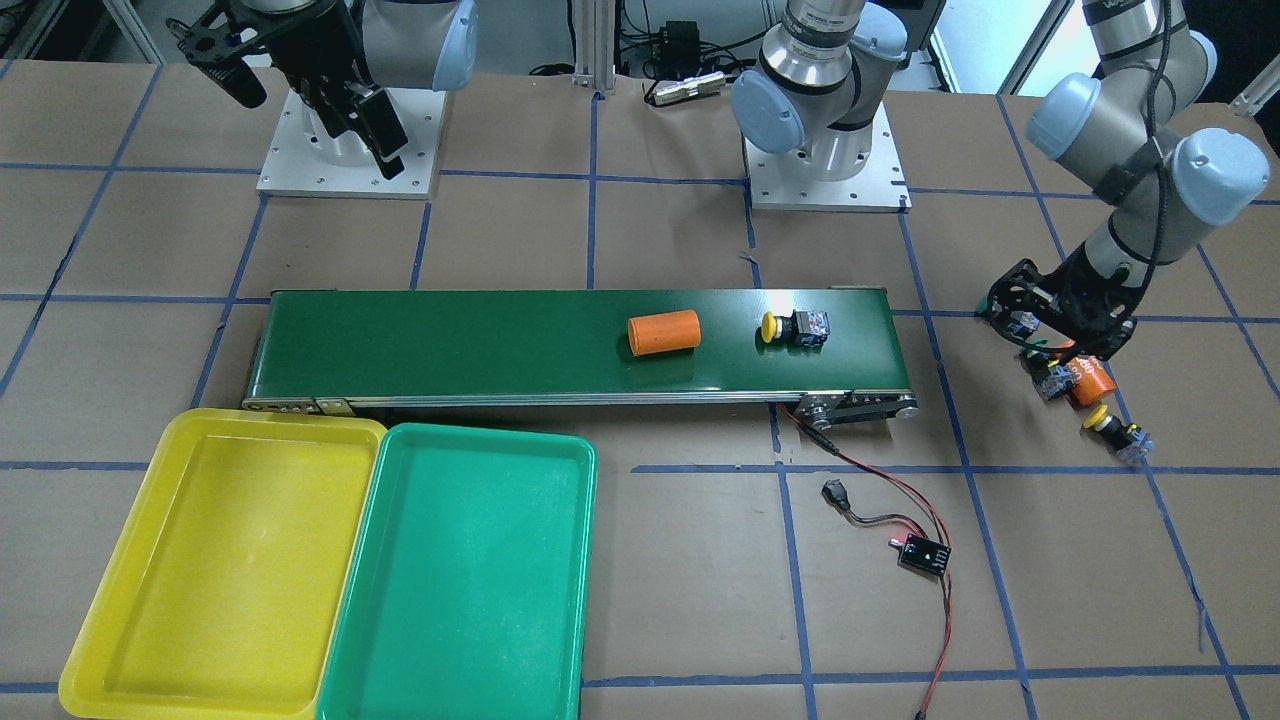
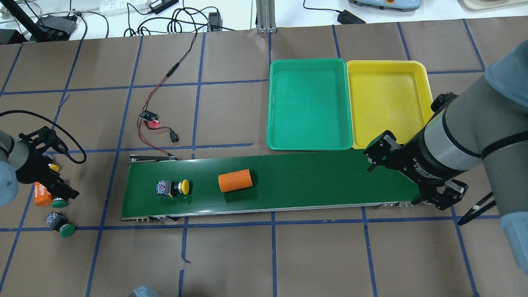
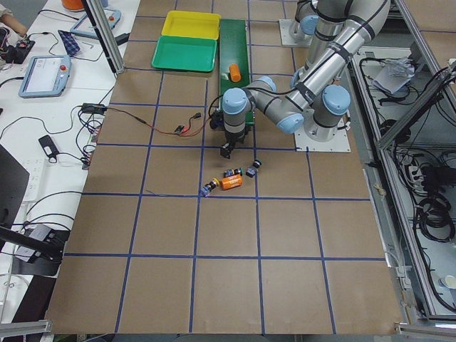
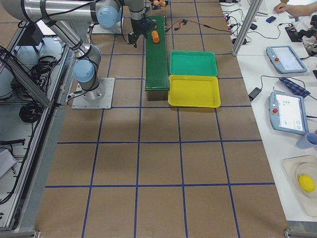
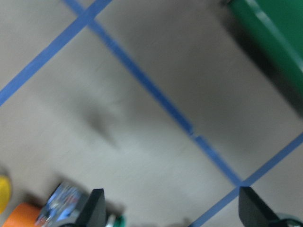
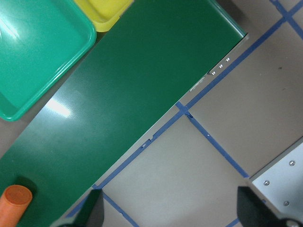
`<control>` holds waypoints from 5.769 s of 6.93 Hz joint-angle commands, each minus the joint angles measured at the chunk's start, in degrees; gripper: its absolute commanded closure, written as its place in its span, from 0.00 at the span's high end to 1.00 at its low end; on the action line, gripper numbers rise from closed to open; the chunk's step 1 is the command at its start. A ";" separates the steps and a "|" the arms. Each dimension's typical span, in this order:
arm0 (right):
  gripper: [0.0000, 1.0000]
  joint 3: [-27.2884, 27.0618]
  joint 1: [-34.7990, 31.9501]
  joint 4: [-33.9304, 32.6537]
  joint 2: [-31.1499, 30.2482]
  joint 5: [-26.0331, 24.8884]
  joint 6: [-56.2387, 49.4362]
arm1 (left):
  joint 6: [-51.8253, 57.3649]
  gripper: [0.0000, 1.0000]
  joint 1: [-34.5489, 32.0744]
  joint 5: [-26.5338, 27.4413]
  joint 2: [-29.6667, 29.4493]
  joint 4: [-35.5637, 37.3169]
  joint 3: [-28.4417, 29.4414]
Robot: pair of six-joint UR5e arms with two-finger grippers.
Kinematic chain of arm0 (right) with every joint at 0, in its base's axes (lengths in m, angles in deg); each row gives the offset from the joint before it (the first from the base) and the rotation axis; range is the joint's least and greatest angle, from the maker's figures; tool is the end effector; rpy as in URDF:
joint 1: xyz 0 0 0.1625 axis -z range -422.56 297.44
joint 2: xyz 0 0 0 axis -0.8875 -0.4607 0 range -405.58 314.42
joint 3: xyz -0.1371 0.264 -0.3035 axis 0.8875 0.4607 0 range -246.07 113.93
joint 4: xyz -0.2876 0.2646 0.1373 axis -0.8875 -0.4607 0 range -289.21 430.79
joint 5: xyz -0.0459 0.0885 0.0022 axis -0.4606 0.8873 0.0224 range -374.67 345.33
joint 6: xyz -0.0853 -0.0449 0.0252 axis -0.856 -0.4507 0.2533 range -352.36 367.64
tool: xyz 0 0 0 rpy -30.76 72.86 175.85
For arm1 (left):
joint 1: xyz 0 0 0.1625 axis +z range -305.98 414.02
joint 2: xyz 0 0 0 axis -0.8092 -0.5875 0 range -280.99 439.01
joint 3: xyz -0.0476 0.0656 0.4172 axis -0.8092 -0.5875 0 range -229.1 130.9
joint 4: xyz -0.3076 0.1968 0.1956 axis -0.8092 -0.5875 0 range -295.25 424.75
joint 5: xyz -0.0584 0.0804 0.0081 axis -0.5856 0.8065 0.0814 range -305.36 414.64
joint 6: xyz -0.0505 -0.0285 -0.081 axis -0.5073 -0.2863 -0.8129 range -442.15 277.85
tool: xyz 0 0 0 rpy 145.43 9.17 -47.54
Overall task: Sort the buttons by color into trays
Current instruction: 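Move the left gripper back to the pile while the right gripper moves over the belt, then grasp a second yellow-capped button with the left gripper, then place the button on the belt while the right gripper grasps the first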
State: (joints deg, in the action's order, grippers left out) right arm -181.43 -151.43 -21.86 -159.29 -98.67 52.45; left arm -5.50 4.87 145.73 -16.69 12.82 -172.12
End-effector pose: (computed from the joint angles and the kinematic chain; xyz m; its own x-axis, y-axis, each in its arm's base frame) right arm 0.1373 -0.3253 0.4430 -0.6914 0.7172 -0.0865 0.7149 0.6966 0.0613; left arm 0.1928 -0.4239 0.2393 -0.8110 0.5850 0.0068 0.5851 0.8107 0.0210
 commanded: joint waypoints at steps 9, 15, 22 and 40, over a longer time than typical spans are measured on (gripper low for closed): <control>1.00 5.47 -10.25 -5.25 9.11 2.61 29.49 | 28.81 1.00 2.82 0.32 -21.89 -1.94 23.36; 1.00 9.36 -15.64 -4.64 15.28 -5.39 33.67 | 29.08 0.90 2.83 0.32 -24.71 -1.94 23.36; 1.00 10.77 -9.66 -3.59 15.10 -5.13 29.89 | 28.20 0.43 2.39 -0.38 -23.92 -3.53 23.62; 1.00 6.64 -10.53 -3.76 15.45 -0.30 32.00 | -42.03 0.81 -34.00 -1.08 7.81 -13.90 -1.08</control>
State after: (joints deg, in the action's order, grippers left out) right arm -174.18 -161.49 -24.89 -143.89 -99.85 84.24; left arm -47.03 -29.30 144.63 -9.16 -1.09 -173.70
